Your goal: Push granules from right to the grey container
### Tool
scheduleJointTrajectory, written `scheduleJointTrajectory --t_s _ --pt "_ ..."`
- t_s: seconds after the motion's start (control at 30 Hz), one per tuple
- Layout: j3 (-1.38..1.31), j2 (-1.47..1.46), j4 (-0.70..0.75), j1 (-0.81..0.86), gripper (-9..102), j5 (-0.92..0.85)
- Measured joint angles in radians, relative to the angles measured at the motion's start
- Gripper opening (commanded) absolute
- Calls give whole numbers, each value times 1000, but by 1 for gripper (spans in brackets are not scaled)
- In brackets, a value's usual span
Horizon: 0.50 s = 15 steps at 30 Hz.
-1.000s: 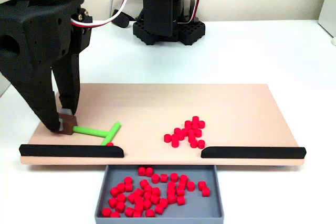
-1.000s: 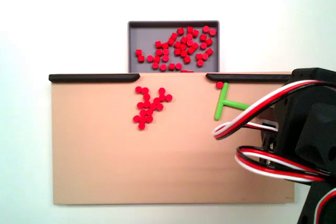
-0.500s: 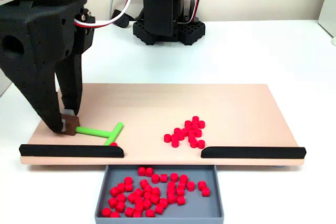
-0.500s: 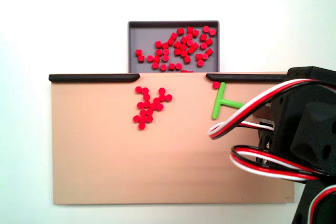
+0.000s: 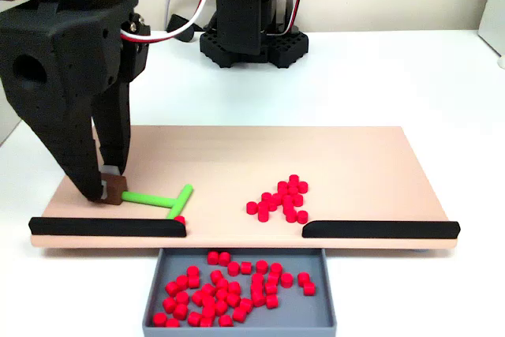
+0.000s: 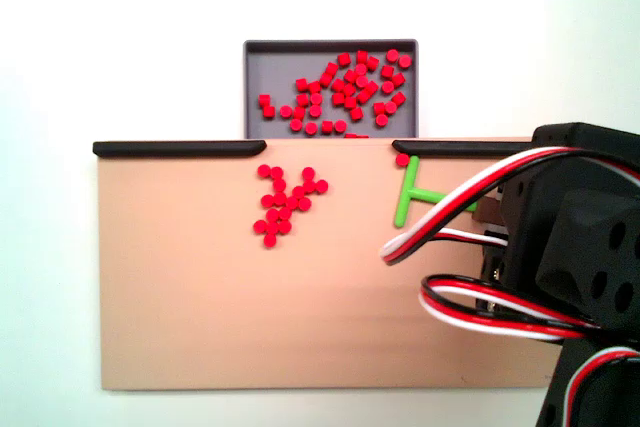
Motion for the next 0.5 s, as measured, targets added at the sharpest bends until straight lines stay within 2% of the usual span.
scheduleJointTrajectory --t_s 0.5 --pt "0 0 0 -17 0 0"
